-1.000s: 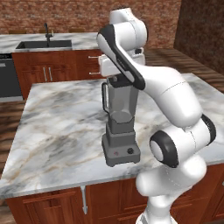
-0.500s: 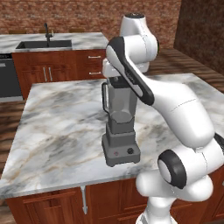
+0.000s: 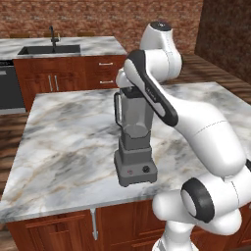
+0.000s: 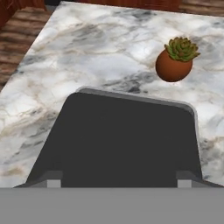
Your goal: Open the blender lid, put the orange in the blender, close the lid, and start the blender.
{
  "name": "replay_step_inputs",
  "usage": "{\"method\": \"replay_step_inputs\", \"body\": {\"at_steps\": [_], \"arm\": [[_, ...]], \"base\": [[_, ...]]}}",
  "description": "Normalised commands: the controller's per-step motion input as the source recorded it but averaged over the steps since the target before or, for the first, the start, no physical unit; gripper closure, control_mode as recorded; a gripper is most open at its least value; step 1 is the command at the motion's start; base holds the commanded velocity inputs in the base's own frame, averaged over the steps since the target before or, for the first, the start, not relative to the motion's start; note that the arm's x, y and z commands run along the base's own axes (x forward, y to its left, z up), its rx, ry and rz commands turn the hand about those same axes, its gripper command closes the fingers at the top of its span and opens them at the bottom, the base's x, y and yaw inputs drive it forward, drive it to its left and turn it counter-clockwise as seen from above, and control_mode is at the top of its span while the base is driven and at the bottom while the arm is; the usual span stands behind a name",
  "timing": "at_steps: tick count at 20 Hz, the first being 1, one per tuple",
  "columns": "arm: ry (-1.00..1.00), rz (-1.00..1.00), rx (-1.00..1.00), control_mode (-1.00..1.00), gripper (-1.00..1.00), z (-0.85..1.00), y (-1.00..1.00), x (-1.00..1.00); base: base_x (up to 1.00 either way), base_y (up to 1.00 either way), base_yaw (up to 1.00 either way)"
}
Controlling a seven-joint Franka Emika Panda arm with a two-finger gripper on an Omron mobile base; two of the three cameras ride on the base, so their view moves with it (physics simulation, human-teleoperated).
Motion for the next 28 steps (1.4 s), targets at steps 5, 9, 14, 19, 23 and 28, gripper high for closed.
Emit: {"method": "replay_step_inputs", "body": {"at_steps": [5, 9, 14, 19, 23, 28], "arm": [[0.0, 0.15, 0.0, -1.0, 1.0, -0.22, -0.07, 0.08], [0.0, 0.13, 0.0, -1.0, 1.0, -0.39, 0.0, 0.01], [0.0, 0.03, 0.0, -1.0, 1.0, -0.48, 0.02, 0.0], [-0.05, -0.04, 0.0, -1.0, 1.0, -0.52, 0.0, 0.0], [-0.12, -0.13, 0.0, -1.0, 1.0, -0.22, 0.18, 0.04], [-0.16, -0.04, 0.0, -1.0, 1.0, -0.1, 0.2, 0.36]], "base": [[0.0, 0.0, 0.0], [0.0, 0.0, 0.0], [0.0, 0.0, 0.0], [0.0, 0.0, 0.0], [0.0, 0.0, 0.0], [0.0, 0.0, 0.0]]}}
